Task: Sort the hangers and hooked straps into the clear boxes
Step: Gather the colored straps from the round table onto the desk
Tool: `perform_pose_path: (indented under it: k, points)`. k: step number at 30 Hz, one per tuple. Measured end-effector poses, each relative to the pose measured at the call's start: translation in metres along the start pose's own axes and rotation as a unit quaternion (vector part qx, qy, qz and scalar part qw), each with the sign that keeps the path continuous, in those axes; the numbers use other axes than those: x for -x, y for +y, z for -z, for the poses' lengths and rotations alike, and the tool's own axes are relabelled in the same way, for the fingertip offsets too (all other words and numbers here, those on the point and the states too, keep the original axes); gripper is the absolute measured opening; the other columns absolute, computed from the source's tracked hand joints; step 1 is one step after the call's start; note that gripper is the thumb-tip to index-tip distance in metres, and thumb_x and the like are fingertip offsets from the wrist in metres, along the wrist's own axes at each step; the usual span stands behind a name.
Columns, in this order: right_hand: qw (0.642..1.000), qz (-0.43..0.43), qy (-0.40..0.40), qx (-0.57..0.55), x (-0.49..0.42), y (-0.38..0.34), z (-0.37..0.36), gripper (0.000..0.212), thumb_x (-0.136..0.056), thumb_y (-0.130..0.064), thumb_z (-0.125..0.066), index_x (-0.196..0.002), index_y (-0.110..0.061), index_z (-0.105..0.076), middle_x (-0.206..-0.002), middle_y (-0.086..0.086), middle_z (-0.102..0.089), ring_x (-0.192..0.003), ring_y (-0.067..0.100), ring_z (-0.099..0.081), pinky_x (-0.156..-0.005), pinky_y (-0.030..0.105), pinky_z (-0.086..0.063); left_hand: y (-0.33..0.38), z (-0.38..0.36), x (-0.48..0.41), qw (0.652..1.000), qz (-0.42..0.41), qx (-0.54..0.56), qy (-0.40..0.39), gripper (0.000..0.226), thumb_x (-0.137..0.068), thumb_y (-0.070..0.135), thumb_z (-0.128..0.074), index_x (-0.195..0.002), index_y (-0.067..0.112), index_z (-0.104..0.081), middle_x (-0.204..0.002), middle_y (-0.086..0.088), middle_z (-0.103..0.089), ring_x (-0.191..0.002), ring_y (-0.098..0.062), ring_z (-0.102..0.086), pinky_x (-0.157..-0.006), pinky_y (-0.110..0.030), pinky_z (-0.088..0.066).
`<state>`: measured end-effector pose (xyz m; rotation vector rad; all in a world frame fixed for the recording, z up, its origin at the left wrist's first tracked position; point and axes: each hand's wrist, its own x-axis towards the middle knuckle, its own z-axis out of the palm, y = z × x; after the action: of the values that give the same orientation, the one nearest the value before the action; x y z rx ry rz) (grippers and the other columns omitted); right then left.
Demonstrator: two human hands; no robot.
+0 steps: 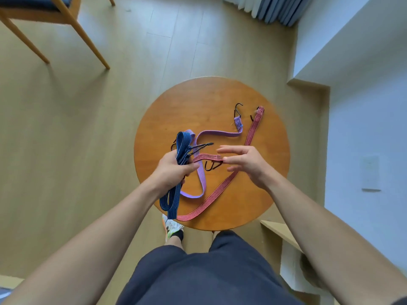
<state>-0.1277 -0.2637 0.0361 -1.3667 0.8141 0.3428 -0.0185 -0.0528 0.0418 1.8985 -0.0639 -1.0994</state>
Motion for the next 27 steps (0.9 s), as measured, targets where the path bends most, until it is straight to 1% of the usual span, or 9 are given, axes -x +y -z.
perform_pose_path:
  k: [4, 6, 9, 12, 14, 18, 21, 24, 27]
  points:
    - [0.984, -0.056, 0.157, 0.068, -0.024, 0.020, 0.034, 0.028, -0.089, -0.012, -0.073, -0.116, -0.016, -0.073, -0.113, 0.008, -0.072, -0.103, 0.022, -0.067, -0.086, 0.040, -0.057, 0.009, -0.004, -0.004, 1.000, -0.020, 0.001, 0.001, 0.015, -0.094, 0.007, -0.072, -0.099, 0.018, -0.062, -0.079, -0.006, -0.064, -0.064, -0.015, -0.056, -0.048, -0.024, -0.047]
    - [0.974, -0.074, 0.196, 0.084, -0.043, 0.027, 0.048, 0.030, -0.088, -0.015, -0.073, -0.118, -0.016, -0.071, -0.107, 0.005, -0.071, -0.097, 0.020, -0.067, -0.091, 0.042, -0.058, 0.014, -0.009, -0.008, 1.000, -0.022, 0.010, 0.007, 0.009, -0.097, 0.009, -0.068, -0.098, 0.017, -0.065, -0.078, -0.010, -0.063, -0.065, -0.021, -0.053, -0.048, -0.024, -0.046]
    - [0.968, -0.100, 0.225, 0.045, -0.081, 0.025, 0.067, 0.033, -0.087, -0.019, -0.075, -0.119, -0.016, -0.068, -0.097, 0.003, -0.070, -0.080, 0.018, -0.064, -0.086, 0.043, -0.061, 0.019, -0.021, -0.016, 0.998, -0.016, 0.047, 0.035, 0.006, -0.100, 0.013, -0.067, -0.102, 0.007, -0.068, -0.080, -0.012, -0.067, -0.064, -0.024, -0.051, -0.047, -0.027, -0.044]
    - [0.952, -0.109, 0.288, -0.002, -0.125, 0.019, 0.087, 0.034, -0.088, -0.021, -0.074, -0.120, -0.014, -0.066, -0.109, 0.006, -0.070, -0.092, 0.023, -0.067, -0.092, 0.046, -0.059, 0.026, -0.035, -0.028, 0.994, -0.003, 0.082, 0.074, 0.010, -0.101, 0.017, -0.066, -0.103, 0.008, -0.068, -0.081, -0.003, -0.075, -0.056, -0.011, -0.051, -0.044, -0.023, -0.043]
    - [0.941, -0.113, 0.318, 0.000, -0.152, 0.019, 0.098, 0.027, -0.088, -0.027, -0.074, -0.109, -0.012, -0.067, -0.110, 0.006, -0.070, -0.099, 0.026, -0.067, -0.093, 0.046, -0.058, 0.026, -0.044, -0.038, 0.990, 0.007, 0.092, 0.103, 0.009, -0.101, 0.019, -0.066, -0.099, 0.011, -0.069, -0.077, -0.001, -0.075, -0.052, -0.009, -0.052, -0.043, -0.022, -0.044]
    - [0.928, -0.128, 0.350, 0.010, -0.188, 0.024, 0.115, 0.034, -0.084, -0.040, -0.078, -0.100, -0.012, -0.068, -0.091, 0.000, -0.066, -0.092, 0.025, -0.065, -0.084, 0.037, -0.057, 0.025, -0.058, -0.057, 0.987, 0.023, 0.093, 0.131, 0.013, -0.102, 0.021, -0.065, -0.095, 0.012, -0.069, -0.073, -0.002, -0.075, -0.047, -0.009, -0.051, -0.042, -0.023, -0.044]
    - [0.922, -0.124, 0.367, 0.010, -0.199, 0.023, 0.122, 0.022, -0.081, -0.029, -0.083, -0.085, -0.021, -0.063, -0.086, -0.004, -0.066, -0.088, 0.022, -0.067, -0.075, 0.032, -0.053, 0.023, -0.065, -0.066, 0.984, 0.026, 0.113, 0.139, 0.009, -0.102, 0.020, -0.065, -0.097, 0.013, -0.068, -0.079, -0.005, -0.078, -0.048, -0.010, -0.053, -0.042, -0.023, -0.044]
    - [0.931, -0.104, 0.348, -0.045, -0.183, 0.019, 0.117, 0.018, -0.083, -0.019, -0.081, -0.084, -0.021, -0.063, -0.088, -0.003, -0.070, -0.085, 0.018, -0.068, -0.064, 0.029, -0.052, 0.026, -0.070, -0.066, 0.977, 0.037, 0.156, 0.142, 0.005, -0.102, 0.015, -0.064, -0.103, 0.012, -0.068, -0.090, -0.009, -0.081, -0.052, -0.012, -0.059, -0.043, -0.024, -0.045]
    - [0.951, -0.048, 0.274, -0.133, -0.138, 0.011, 0.104, 0.014, -0.087, -0.008, -0.076, -0.089, -0.018, -0.066, -0.095, 0.007, -0.074, -0.082, 0.020, -0.067, -0.079, 0.042, -0.059, 0.035, -0.069, -0.062, 0.975, 0.040, 0.174, 0.134, 0.008, -0.102, 0.011, -0.063, -0.109, 0.010, -0.066, -0.097, -0.008, -0.081, -0.067, -0.017, -0.073, -0.044, -0.023, -0.046]
